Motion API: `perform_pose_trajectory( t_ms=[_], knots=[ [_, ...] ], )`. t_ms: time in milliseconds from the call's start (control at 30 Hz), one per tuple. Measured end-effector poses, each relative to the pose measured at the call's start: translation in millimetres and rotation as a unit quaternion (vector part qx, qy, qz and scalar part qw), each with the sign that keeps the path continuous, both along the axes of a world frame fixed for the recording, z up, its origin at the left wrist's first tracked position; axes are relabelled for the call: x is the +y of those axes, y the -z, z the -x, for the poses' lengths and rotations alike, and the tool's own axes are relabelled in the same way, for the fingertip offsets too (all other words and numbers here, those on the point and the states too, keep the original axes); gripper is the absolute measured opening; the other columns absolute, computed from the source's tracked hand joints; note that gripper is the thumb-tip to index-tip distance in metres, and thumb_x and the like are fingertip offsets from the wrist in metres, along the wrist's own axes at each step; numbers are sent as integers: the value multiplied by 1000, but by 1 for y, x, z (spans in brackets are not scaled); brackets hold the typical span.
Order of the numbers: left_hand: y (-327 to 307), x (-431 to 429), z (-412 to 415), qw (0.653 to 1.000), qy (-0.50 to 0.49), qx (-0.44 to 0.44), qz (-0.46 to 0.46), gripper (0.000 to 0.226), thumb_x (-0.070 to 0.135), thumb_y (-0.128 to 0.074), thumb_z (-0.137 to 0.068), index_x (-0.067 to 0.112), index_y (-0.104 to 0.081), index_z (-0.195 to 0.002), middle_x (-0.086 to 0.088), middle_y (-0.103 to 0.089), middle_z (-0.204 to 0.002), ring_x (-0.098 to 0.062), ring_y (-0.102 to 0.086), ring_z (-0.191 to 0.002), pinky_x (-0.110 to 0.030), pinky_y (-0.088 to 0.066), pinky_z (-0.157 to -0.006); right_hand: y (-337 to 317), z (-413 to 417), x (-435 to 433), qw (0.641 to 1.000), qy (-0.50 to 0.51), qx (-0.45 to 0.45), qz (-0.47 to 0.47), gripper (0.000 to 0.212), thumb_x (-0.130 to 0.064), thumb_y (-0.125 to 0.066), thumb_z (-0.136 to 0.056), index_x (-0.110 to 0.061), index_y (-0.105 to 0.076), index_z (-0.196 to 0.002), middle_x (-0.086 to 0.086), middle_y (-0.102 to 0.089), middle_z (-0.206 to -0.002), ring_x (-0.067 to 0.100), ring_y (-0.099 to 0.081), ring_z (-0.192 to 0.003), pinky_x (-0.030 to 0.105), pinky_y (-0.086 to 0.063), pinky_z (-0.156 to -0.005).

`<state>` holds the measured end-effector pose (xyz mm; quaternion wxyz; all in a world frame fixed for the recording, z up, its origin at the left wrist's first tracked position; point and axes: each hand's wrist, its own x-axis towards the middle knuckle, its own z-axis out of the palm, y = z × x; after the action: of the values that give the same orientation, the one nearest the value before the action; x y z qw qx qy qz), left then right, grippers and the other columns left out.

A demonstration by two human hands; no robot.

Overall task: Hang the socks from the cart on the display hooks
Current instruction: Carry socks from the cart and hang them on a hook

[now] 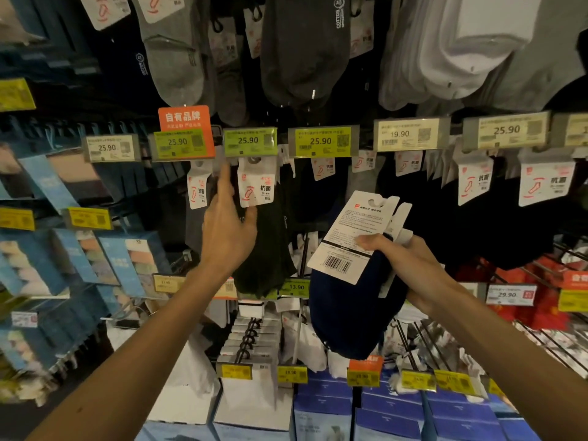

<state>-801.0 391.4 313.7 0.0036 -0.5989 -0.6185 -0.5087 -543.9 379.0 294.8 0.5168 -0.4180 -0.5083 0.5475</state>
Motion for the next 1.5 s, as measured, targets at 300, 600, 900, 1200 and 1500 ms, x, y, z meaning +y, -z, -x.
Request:
perform_pose_trajectory(
  t_ms=[300, 600, 900, 1200, 1500],
  knots=[
    [25, -74, -97, 958, 226, -75, 157, 86, 85, -49, -69, 47, -34, -145, 15, -33, -145, -6, -38, -134, -31, -41, -108, 8, 20, -8, 999, -26, 7, -41, 23, -7, -70, -89, -22, -74, -105, -6, -78, -102, 9, -73, -97, 23, -58, -80],
    [42, -53, -104, 959, 207, -158, 114, 87, 50, -87, -67, 38, -41, -140, 9, -41, -136, -5, -46, -126, -13, -41, -99, 4, 18, -19, 995, -34, 86, -37, 22, -41, -60, -91, -30, -72, -105, -5, -77, -103, 9, -73, -98, 26, -59, -80],
    [34, -52, -103, 846, 262, -443, 144, 54, 50, -65, -80, 30, -57, -129, 3, -71, -118, -14, -68, -108, -43, -53, -100, 2, 4, -7, 998, 37, 50, -24, 12, -14, -66, -94, -24, -73, -93, -9, -78, -87, 8, -74, -83, 21, -60, -66],
    [33, -57, -62, 737, 314, -554, 226, 53, 57, -40, -98, 22, -61, -132, -9, -70, -124, -26, -67, -114, -43, -50, -95, -6, -1, -5, 999, 9, 16, -43, 12, -12, -62, -96, -20, -72, -98, -9, -78, -89, 7, -74, -83, 17, -57, -62],
    [29, -49, -43, 792, 265, -484, 263, 32, 29, -49, -94, 22, -66, -121, -4, -73, -116, -25, -66, -113, -47, -49, -97, -5, -11, -9, 997, 10, -32, -69, 16, -10, -60, -97, -21, -71, -97, -10, -78, -90, 6, -74, -85, 17, -58, -67]
  ],
)
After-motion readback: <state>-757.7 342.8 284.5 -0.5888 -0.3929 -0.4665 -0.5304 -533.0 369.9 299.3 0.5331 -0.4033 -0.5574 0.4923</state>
